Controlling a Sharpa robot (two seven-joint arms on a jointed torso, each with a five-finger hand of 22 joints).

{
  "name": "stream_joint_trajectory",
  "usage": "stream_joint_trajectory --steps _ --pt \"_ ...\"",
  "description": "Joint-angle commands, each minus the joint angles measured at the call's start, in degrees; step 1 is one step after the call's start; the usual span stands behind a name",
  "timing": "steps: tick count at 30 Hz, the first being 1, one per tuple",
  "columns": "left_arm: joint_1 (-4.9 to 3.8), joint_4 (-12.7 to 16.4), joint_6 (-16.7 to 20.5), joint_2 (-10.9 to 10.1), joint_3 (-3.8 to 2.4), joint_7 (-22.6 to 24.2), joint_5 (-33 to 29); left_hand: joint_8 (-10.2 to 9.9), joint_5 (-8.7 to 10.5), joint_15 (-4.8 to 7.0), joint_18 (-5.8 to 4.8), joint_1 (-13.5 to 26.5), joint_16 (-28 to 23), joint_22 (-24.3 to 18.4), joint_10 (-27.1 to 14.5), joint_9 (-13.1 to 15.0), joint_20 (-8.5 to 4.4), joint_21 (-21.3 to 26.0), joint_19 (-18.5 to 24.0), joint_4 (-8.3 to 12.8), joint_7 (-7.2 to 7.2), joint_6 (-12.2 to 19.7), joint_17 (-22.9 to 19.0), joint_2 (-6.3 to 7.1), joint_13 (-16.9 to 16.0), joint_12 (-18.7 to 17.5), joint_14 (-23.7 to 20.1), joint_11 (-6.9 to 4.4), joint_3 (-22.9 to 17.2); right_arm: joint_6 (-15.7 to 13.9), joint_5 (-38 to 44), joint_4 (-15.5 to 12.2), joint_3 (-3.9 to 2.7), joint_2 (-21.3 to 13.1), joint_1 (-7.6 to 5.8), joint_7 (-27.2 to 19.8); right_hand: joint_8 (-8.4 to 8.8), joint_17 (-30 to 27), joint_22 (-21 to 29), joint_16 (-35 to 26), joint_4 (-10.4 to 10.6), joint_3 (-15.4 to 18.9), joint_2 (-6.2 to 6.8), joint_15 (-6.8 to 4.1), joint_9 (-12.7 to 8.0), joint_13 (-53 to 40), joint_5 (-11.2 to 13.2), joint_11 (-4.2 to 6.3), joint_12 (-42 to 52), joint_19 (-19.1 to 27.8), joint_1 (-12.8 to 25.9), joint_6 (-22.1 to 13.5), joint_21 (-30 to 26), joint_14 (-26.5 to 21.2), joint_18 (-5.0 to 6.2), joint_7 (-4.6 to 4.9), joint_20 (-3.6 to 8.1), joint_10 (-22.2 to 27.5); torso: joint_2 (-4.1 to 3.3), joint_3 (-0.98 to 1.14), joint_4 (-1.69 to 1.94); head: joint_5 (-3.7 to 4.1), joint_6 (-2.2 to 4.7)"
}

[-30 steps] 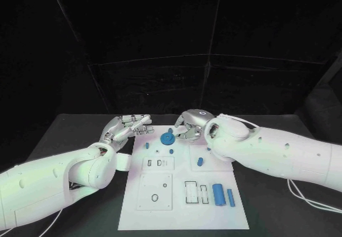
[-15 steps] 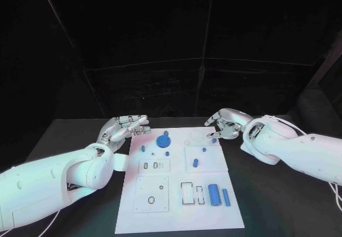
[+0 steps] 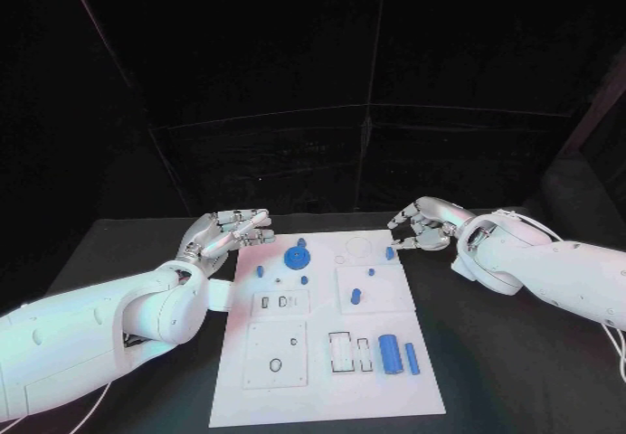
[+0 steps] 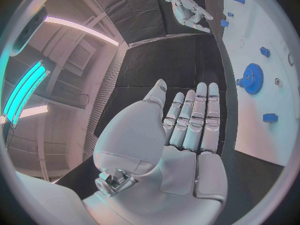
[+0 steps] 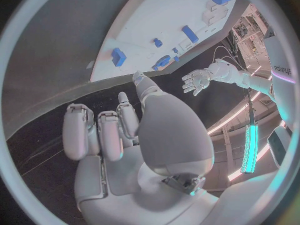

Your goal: Assemble the parts on the task board

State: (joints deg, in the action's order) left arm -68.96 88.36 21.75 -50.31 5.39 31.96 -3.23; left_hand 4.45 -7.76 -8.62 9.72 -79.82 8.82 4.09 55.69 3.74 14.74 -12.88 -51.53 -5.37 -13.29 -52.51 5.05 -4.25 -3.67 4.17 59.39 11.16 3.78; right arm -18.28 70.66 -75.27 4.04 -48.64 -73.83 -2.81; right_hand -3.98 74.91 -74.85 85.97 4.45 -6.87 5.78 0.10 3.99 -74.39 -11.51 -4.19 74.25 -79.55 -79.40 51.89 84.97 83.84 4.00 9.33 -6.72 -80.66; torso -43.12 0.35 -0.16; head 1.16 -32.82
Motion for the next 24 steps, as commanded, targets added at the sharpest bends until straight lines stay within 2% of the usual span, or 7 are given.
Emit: stream_joint_trajectory --steps 1,4,10,13,14,17,24 --pt "-0.05 -0.1 -0.8 0.1 -0.03 0.8 0.1 -0.3 -0.04 0.09 0.79 0.0 -0.2 -0.1 0.3 0.0 0.06 0.2 -0.4 0.3 -0.52 -0.2 0.1 0.08 0.0 -0.1 0.3 -0.1 0.1 1.8 -1.7 0.7 0.0 0.3 0.3 -2.1 -0.13 5.8 0.1 0.1 -0.3 0.1 0.04 -0.06 0.1 0.1 -0.3 0.01 0.0 -0.1 -0.6 0.3 0.0 4.1 -0.75 -0.01 0.23 -0.2 0.0 0.03 -0.13 0.0 -0.06" --pt "-0.03 -0.3 -0.8 0.2 -0.03 0.9 0.1 -0.3 -0.04 0.12 0.79 0.1 -0.2 -0.1 0.4 0.0 0.05 0.3 -0.4 0.4 -0.46 -0.3 0.1 0.01 0.0 -0.1 0.4 -0.15 0.0 2.2 -1.9 1.3 0.0 0.4 0.74 -2.0 -0.13 5.6 0.1 0.1 -0.3 0.1 -0.02 -0.06 0.1 0.3 -0.4 0.0 -0.2 -0.1 -0.6 0.4 0.0 4.1 -0.75 0.01 0.23 0.0 -0.05 0.04 0.01 0.15 -0.13" --pt "0.04 -0.5 -0.8 0.4 -0.03 1.0 0.1 -0.3 -0.03 0.12 0.79 0.1 -0.2 -0.1 0.4 0.0 0.05 0.3 -0.4 0.4 -0.46 -0.3 0.1 0.01 0.0 -0.1 0.4 -0.15 0.0 2.4 -2.0 1.9 0.02 0.8 1.25 -1.9 -0.13 5.6 0.1 0.1 -0.3 0.1 -0.04 -0.06 0.1 0.3 -0.4 -0.01 -0.3 -0.1 -0.6 0.4 0.0 4.1 -0.76 0.02 0.23 0.0 -0.04 -0.01 0.02 0.31 -0.23" --pt "0.08 -0.6 -0.8 0.4 -0.03 1.0 0.1 -0.3 -0.03 0.12 0.79 0.1 -0.2 -0.1 0.4 0.0 0.05 0.3 -0.4 0.4 -0.46 -0.3 0.1 0.01 0.0 -0.1 0.4 -0.15 0.0 2.5 -2.0 2.3 0.02 1.0 1.36 -1.9 -0.11 5.7 0.0 0.1 -0.3 0.2 -0.08 -0.05 0.1 0.3 -0.5 -0.04 -0.3 -0.1 -0.6 0.3 0.0 4.1 -0.77 0.06 0.23 0.0 -0.05 0.07 -0.01 0.31 -0.21" --pt "0.09 -0.6 -0.8 0.5 -0.03 1.0 0.1 -0.3 -0.03 0.12 0.79 0.1 -0.2 -0.1 0.4 0.0 0.05 0.3 -0.4 0.4 -0.46 -0.3 0.1 0.01 0.0 -0.1 0.4 -0.15 0.0 2.5 -2.0 2.4 0.02 1.1 1.39 -1.9 -0.1 5.8 0.0 0.1 -0.3 0.2 -0.1 -0.04 0.1 0.3 -0.5 -0.05 -0.3 -0.1 -0.6 0.3 0.0 4.1 -0.77 0.07 0.24 0.0 -0.04 0.0 0.0 0.37 -0.19" --pt "0.13 -0.6 -0.8 0.6 -0.03 1.0 0.1 -0.3 -0.03 0.12 0.79 0.1 -0.2 -0.1 0.4 0.0 0.05 0.3 -0.4 0.4 -0.46 -0.3 0.1 0.01 0.0 -0.1 0.4 -0.15 0.0 2.6 -2.0 2.8 0.02 1.4 1.48 -1.8 -0.09 5.8 0.0 0.1 -0.3 0.3 -0.18 -0.03 0.0 0.3 -0.6 -0.06 -0.3 -0.2 -0.6 0.3 0.0 4.1 -0.78 0.09 0.23 0.0 -0.02 -0.03 0.01 0.41 -0.21" --pt "0.22 -0.8 -0.8 0.8 -0.03 1.0 0.1 -0.3 -0.03 0.12 0.79 0.1 -0.2 -0.1 0.4 0.0 0.05 0.3 -0.4 0.4 -0.46 -0.3 0.1 0.01 0.0 -0.1 0.4 -0.15 0.0 3.9 -1.9 3.8 0.02 2.1 2.1 -1.7 -0.15 5.8 0.0 0.1 -0.4 0.3 -0.59 0.0 0.1 0.3 -1.1 -0.08 -0.3 -0.1 -0.9 0.5 0.0 4.1 -0.77 0.1 0.22 0.1 -0.07 -0.01 0.17 0.33 -0.37"
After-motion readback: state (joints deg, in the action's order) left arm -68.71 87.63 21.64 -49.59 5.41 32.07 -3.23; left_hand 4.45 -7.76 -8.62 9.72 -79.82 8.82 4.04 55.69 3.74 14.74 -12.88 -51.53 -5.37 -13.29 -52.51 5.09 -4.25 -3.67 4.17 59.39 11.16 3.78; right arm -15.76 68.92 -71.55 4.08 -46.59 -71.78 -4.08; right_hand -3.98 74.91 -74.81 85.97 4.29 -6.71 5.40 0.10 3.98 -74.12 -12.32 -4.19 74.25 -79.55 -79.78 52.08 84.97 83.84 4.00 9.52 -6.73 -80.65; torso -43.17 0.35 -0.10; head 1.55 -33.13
